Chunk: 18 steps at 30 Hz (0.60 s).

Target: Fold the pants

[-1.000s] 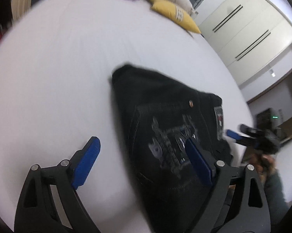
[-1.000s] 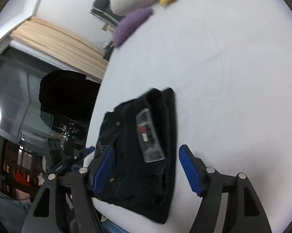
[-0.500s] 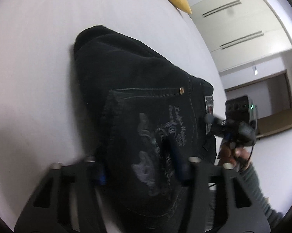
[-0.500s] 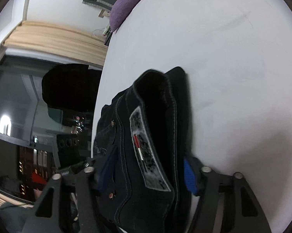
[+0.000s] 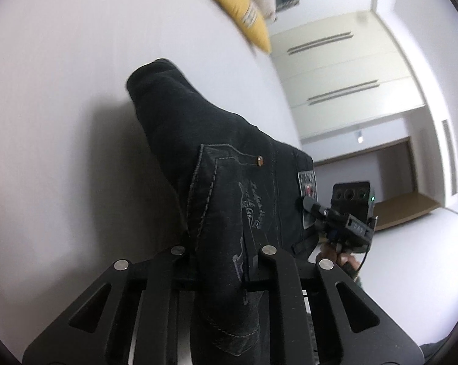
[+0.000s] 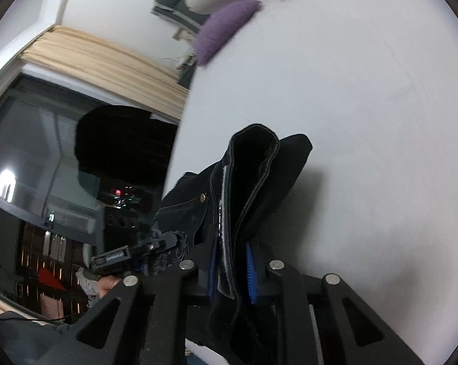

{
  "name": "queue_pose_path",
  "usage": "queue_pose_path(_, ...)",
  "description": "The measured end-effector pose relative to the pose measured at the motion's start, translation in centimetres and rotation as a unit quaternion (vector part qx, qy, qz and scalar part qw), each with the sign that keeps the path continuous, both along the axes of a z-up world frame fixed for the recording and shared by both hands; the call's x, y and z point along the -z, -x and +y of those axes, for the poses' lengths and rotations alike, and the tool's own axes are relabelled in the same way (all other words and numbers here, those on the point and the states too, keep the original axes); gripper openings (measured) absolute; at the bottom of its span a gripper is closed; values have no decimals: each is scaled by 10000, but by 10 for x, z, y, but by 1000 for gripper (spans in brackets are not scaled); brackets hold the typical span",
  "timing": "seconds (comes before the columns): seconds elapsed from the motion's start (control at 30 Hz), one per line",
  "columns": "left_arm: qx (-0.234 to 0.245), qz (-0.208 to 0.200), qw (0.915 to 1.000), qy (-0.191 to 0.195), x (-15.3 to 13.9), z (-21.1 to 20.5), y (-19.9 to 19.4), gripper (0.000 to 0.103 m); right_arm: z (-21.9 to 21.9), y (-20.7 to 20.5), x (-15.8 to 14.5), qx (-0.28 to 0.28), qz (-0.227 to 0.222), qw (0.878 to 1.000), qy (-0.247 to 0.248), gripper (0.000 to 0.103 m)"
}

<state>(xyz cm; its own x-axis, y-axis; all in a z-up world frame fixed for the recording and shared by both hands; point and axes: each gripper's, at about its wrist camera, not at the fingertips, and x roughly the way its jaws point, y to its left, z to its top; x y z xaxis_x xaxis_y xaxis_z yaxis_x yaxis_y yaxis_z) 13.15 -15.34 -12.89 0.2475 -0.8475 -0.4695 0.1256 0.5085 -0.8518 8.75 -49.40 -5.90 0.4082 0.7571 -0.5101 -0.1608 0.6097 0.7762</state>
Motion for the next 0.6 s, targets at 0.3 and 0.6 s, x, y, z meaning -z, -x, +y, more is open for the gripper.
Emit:
queue_pose_path(0.3,-316,-644,9971,-249,-62,51,-55,14,52,-70,-48,-183,-588,9978,-234,17)
queue_pose_path(0.6,-505,-719,9939,-661,-64,94,-162,16,74,-173,-33,59,-398,9980,-484,17)
